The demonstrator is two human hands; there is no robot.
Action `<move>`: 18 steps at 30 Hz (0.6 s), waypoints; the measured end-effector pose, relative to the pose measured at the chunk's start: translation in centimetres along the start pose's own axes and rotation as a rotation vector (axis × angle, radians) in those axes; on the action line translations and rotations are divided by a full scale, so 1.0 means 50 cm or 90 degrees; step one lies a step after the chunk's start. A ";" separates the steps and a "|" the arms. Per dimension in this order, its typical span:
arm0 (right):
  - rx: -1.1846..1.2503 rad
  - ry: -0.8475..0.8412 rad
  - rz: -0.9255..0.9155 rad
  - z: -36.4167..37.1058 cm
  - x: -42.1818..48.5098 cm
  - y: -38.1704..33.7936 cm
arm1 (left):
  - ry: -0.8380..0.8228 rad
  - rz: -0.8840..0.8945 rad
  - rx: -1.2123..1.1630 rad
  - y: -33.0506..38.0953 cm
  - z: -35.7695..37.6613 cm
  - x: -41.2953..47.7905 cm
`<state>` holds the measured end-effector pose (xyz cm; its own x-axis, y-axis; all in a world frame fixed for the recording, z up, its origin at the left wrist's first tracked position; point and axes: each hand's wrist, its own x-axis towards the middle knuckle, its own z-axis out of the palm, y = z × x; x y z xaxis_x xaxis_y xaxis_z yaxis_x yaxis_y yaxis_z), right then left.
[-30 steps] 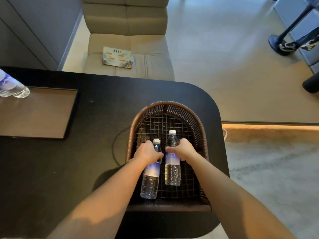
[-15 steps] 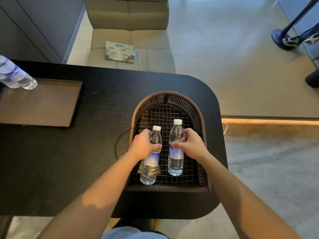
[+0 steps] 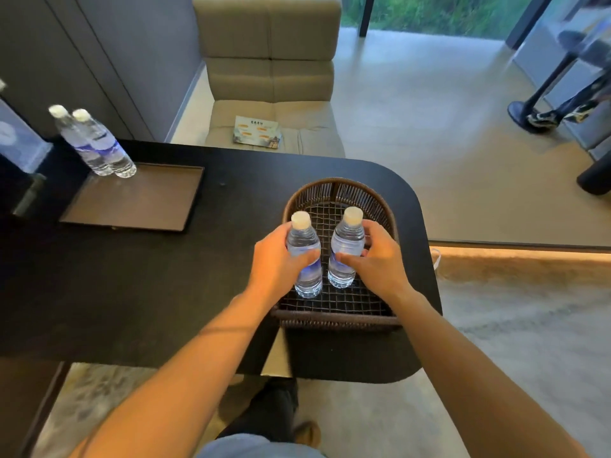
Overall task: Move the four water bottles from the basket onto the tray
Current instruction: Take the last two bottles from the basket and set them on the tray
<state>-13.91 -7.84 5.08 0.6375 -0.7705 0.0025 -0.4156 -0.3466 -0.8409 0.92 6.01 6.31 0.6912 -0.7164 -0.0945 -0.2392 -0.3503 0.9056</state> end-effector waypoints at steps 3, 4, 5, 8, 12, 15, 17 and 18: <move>-0.015 -0.005 -0.047 0.010 -0.007 -0.064 | 0.048 0.045 0.006 0.023 -0.056 -0.011; -0.020 -0.010 -0.056 0.017 -0.008 -0.085 | 0.060 0.058 0.015 0.026 -0.078 -0.014; -0.021 -0.014 -0.064 0.025 -0.007 -0.105 | 0.071 0.067 0.022 0.027 -0.101 -0.015; -0.020 -0.028 -0.084 0.063 0.001 -0.160 | 0.100 0.068 0.034 0.017 -0.175 -0.014; -0.033 -0.052 -0.099 0.150 0.027 -0.227 | 0.127 0.033 0.034 -0.026 -0.278 -0.005; -0.027 -0.080 -0.102 0.238 0.054 -0.271 | 0.147 0.000 0.045 -0.075 -0.360 0.014; -0.028 -0.107 -0.105 0.308 0.077 -0.299 | 0.162 -0.022 0.054 -0.115 -0.419 0.035; -0.035 -0.120 -0.105 0.346 0.091 -0.313 | 0.169 -0.029 0.059 -0.136 -0.450 0.049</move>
<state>6.73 3.35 8.87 0.8072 -0.5894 0.0316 -0.3272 -0.4914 -0.8071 19.57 20.21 9.20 0.8539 -0.5203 -0.0111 -0.2574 -0.4408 0.8599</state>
